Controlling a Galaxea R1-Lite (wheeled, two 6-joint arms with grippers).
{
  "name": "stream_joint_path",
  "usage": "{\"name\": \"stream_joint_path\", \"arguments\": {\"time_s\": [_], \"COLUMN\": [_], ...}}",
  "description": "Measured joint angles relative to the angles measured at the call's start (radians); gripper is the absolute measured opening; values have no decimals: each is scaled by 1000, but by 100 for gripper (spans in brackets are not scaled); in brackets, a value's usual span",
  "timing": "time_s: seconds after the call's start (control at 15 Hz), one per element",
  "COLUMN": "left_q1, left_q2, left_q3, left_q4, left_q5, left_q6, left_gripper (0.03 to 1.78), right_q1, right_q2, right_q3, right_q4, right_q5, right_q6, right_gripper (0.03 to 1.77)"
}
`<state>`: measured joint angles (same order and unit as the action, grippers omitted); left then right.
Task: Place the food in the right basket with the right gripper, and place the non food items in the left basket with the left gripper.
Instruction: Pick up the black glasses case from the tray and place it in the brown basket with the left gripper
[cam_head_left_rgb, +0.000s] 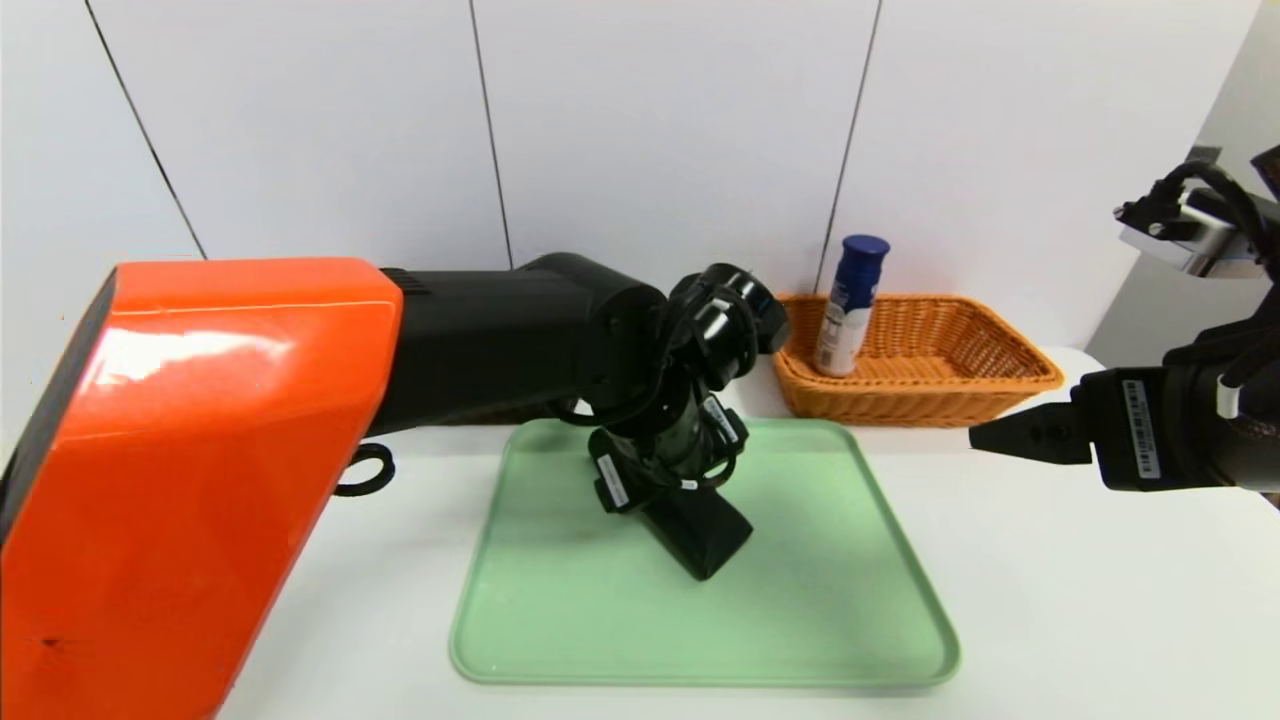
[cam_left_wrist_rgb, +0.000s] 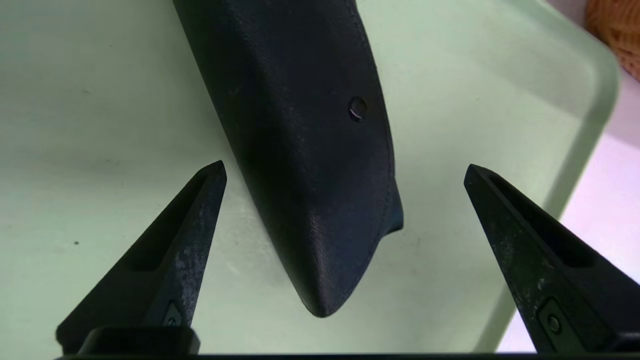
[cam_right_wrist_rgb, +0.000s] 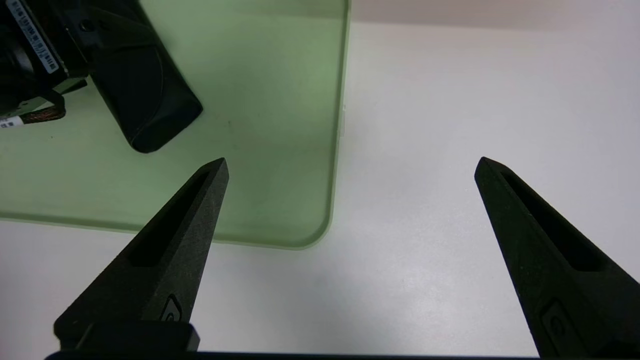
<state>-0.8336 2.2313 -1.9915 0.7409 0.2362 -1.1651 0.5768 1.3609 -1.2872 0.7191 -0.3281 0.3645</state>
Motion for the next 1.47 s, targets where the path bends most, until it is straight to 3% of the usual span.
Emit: {"name": "stream_joint_path", "arguments": {"time_s": [0.53, 1.47], "left_q1": [24, 15], "left_q2": [48, 70], "left_q3": [0, -1], "left_q4": [0, -1], "left_q5": [1, 68], "left_q6": [23, 235], "left_gripper": [169, 169], "right_q1": [2, 2], "right_q2": [0, 4], "right_q3": [36, 49], "right_q4": [-34, -48], "right_q5": [2, 3], "right_q6": [-1, -1], "right_gripper": [170, 170]}}
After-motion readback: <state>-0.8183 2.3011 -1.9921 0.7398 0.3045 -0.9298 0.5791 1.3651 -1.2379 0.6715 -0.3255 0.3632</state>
